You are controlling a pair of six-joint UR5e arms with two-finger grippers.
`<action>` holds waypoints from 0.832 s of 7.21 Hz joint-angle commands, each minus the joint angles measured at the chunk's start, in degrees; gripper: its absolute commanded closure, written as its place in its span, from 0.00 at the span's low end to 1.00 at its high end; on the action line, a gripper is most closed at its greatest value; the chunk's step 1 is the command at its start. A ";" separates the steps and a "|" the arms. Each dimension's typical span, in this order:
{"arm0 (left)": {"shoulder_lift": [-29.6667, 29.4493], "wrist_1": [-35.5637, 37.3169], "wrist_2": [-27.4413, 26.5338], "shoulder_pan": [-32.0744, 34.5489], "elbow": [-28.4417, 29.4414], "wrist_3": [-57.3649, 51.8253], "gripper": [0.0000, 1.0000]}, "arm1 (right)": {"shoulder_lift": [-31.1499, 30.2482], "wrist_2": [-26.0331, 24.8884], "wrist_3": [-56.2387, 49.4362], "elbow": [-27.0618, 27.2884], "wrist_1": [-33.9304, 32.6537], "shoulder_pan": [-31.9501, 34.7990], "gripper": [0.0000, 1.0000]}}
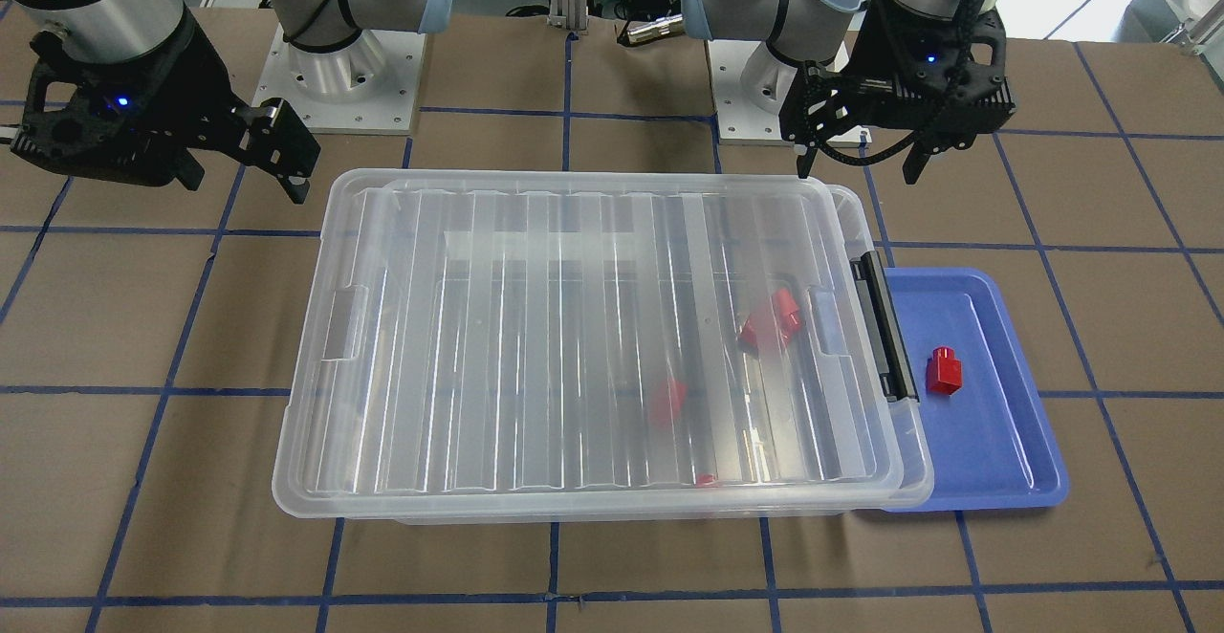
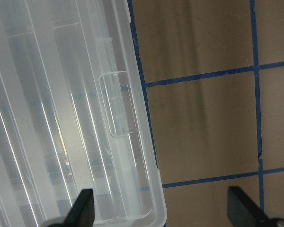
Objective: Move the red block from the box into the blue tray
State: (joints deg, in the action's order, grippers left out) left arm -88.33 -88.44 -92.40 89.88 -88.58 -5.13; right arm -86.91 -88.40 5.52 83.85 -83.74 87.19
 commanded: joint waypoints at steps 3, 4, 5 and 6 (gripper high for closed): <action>-0.27 1.51 -0.33 0.03 -0.10 -0.14 0.00 | -0.80 -0.72 0.11 1.93 -0.72 0.00 0.00; -0.27 1.51 -0.24 0.03 -0.10 0.12 0.00 | -0.97 -0.72 0.19 2.02 -0.81 0.00 0.00; -0.01 1.51 -0.15 0.03 -0.19 -0.14 0.00 | -0.98 -0.72 0.28 2.02 -0.81 0.00 0.00; -0.44 1.51 0.11 0.03 -0.19 -0.14 0.00 | -0.98 -0.63 0.28 2.02 -0.81 0.00 0.00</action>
State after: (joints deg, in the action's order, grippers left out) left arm -88.54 -86.93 -92.52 89.91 -88.74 -5.22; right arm -87.84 -89.10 5.76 85.84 -84.54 87.19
